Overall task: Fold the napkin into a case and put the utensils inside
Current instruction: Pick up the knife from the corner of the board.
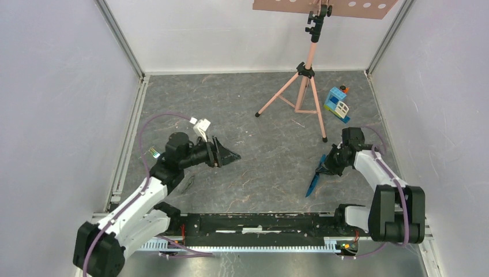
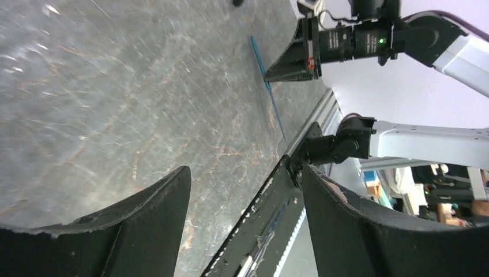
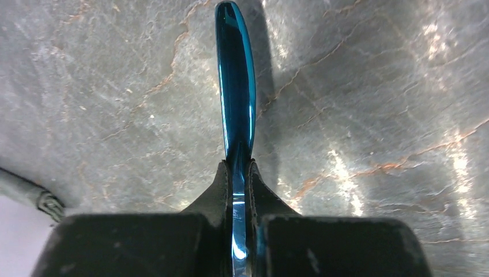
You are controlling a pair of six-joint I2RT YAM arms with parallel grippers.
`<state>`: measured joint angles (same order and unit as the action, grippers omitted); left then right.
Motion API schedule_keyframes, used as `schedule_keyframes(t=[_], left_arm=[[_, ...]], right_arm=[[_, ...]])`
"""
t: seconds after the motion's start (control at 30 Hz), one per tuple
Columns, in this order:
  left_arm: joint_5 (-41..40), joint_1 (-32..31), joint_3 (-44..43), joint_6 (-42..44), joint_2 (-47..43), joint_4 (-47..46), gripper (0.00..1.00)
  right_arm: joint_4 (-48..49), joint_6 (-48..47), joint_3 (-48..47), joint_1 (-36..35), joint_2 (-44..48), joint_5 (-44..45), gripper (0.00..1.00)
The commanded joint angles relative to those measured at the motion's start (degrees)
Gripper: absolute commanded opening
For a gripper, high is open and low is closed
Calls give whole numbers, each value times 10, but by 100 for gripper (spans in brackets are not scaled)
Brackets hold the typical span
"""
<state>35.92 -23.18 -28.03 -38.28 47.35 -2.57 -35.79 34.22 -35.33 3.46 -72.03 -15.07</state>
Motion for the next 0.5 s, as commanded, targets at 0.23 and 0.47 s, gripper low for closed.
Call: schedule_keyframes(t=[0.23,0.47], left_arm=[[-112,-255,-105,-131,346,-282,79],[-120,-341,-283,-162,586,-338,74]], right_arm=[[42,110,27,-11,78,-30,0],[44,116,27,-14,103,-28,0]])
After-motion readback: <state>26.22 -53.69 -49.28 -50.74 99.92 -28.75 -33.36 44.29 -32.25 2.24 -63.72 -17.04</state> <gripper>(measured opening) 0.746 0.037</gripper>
